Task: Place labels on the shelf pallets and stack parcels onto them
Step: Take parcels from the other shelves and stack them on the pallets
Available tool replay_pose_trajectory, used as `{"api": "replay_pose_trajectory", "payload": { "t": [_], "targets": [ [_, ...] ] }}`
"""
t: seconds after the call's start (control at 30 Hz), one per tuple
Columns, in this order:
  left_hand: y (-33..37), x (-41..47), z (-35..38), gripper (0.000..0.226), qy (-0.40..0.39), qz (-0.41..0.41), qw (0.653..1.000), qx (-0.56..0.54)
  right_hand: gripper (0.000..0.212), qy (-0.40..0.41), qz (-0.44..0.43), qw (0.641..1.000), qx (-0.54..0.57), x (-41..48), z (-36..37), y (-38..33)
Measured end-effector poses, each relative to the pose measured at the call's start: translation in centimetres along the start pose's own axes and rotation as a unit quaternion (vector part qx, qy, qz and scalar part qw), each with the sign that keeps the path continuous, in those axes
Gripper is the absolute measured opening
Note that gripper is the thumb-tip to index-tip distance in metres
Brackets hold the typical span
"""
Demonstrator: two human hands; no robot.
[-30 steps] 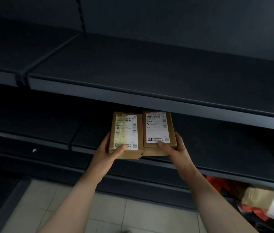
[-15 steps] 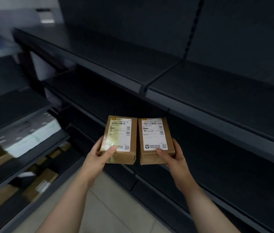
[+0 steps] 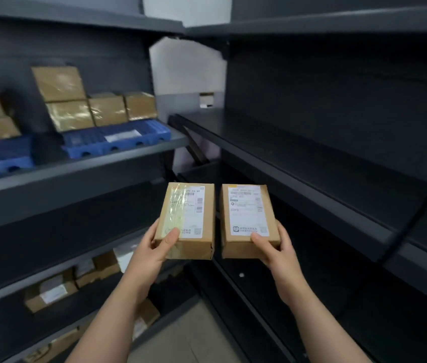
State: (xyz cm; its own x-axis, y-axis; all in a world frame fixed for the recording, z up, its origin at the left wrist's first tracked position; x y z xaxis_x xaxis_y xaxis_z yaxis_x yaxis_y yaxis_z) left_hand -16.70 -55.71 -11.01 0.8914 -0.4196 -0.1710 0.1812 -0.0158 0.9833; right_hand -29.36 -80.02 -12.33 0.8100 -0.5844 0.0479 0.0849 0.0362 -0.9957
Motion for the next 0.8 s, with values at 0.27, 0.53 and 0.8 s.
{"api": "replay_pose_trajectory", "payload": {
  "t": [0.27, 0.53, 0.8],
  "targets": [
    [11.1, 4.3, -8.7, 0.071, 0.057, 0.11, 0.992, -0.026, 0.083, -0.058, -0.085, 0.994, 0.026, 8.1, 12.9, -6.8],
    [17.2, 10.0, -12.4, 0.076, 0.095, 0.156, 0.983, 0.024, 0.071, -0.085, -0.128, 0.987, 0.035, 16.2, 19.6, -11.0],
    [22.6, 18.5, -14.5, 0.089, 0.18, 0.176, 0.968, -0.01, 0.062, -0.092, -0.183, 0.979, 0.018, 26.3, 24.2, -15.5]
  ]
}}
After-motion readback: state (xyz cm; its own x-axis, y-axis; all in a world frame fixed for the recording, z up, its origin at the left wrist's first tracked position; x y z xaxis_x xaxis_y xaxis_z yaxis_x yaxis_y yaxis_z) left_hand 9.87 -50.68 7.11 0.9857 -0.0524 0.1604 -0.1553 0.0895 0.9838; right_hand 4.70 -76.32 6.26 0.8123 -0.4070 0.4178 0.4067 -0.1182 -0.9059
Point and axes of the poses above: each hand's wrist, its own x-axis towards the middle knuckle, its own z-axis out of the palm, y = z × x, the point moved 8 cm from there along x, towards the middle knuckle, and after that the axes turned 5 degrees about -z, right-handed, at the moved point
